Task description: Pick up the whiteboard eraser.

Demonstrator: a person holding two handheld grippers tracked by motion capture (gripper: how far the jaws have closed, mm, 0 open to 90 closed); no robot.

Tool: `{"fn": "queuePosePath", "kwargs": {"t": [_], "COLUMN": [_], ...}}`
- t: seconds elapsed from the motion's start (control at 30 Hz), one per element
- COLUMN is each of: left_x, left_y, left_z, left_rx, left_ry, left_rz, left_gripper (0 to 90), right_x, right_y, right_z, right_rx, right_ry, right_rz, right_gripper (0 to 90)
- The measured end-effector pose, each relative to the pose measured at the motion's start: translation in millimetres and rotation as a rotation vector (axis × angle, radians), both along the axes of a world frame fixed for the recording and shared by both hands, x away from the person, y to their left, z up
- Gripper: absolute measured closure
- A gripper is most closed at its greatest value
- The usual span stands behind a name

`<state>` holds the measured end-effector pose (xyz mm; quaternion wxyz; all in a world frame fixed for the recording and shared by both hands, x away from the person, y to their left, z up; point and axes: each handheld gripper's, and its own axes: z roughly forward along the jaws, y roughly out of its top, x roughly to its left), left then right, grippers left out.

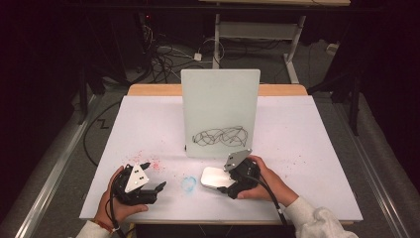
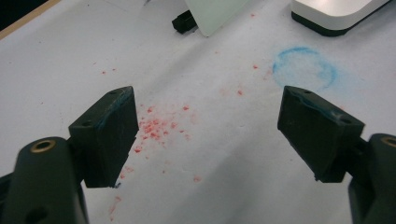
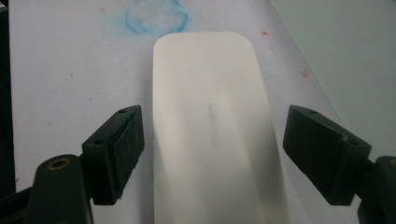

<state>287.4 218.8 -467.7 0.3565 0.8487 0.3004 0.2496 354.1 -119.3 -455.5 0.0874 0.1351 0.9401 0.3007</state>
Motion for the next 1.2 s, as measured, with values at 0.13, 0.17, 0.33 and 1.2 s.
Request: {"fn": "queuePosePath", "kwargs": {"t": [0.13,0.17,0.33,1.2], "left_x": [1.3,1.6,3.5,5.1], "left_y": [0.8,0.9,-0.6,1.0], "left_z": [-1.0,-1.2,-1.9,-1.0], "left_rx": [0.004,0.003,0.010,0.003], "left_ry": [0.007,0.009,0.013,-0.001], "left_rz": [-0.002,-0.003,-0.010,-0.028], "left_gripper": [19.7,19.7,19.7,19.6], "right_x": [4.5,8.0,9.2,-4.1], "right_y": [9.5,11.5,12.0,-10.7], "right_z": [-9.1,-12.3,-13.7,14.9], "right_rx": [-0.031,-0.035,-0.033,0.049], "right_ry": [0.006,0.012,0.024,-0.110], "right_rz": [0.009,0.007,0.034,-0.006], "right_gripper": [21.9,23.7,29.3,30.5]}}
